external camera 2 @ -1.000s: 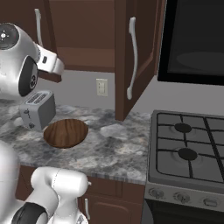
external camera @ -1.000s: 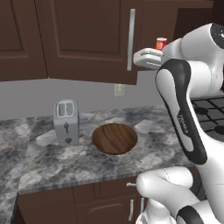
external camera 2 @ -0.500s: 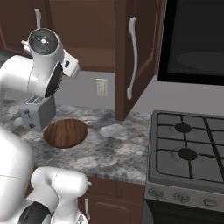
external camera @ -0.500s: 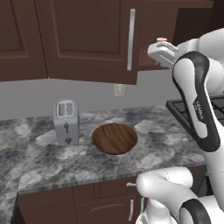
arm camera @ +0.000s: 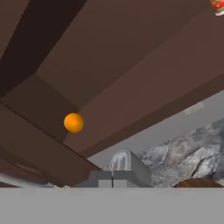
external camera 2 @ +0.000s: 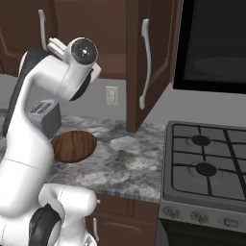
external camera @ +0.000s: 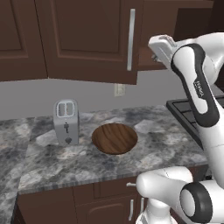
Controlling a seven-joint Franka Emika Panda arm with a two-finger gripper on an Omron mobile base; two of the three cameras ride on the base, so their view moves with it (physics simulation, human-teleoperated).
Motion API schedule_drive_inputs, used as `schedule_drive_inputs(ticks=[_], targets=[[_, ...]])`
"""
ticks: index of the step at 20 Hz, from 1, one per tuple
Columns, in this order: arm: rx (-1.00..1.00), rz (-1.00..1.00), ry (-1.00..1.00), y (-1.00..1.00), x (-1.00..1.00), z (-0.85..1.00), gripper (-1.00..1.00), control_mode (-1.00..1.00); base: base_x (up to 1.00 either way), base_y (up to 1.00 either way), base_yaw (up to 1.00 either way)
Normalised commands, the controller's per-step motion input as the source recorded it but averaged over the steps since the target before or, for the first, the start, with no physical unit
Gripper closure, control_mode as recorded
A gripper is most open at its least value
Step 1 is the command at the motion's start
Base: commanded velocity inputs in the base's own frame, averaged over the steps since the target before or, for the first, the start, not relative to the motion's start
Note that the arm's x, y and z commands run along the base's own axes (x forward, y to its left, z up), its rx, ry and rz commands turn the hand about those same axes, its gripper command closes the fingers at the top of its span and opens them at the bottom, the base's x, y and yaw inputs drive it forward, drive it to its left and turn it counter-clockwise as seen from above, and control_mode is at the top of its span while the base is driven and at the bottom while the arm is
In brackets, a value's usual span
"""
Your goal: Open the cabinet. Pick the orange and mango from the cabinet and place them into the bowl. Then close the cabinet.
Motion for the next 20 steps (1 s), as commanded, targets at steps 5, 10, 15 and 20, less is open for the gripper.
schedule_drive_inputs(ticks=[5,10,15,20], targets=[[0.21,0.05,0.05,0.0,0.39,0.0,1.0,-1.0,0.0,0.0,0.0],[0.17,0.03,0.1,0.0,0.25,0.0,1.0,-1.0,0.0,0.0,0.0],[0.11,0.03,0.11,0.01,0.19,0.0,1.0,-1.0,0.0,0.0,0.0],[0.08,0.07,0.1,0.11,0.11,-0.02,1.0,-1.0,0.0,0.0,0.0]])
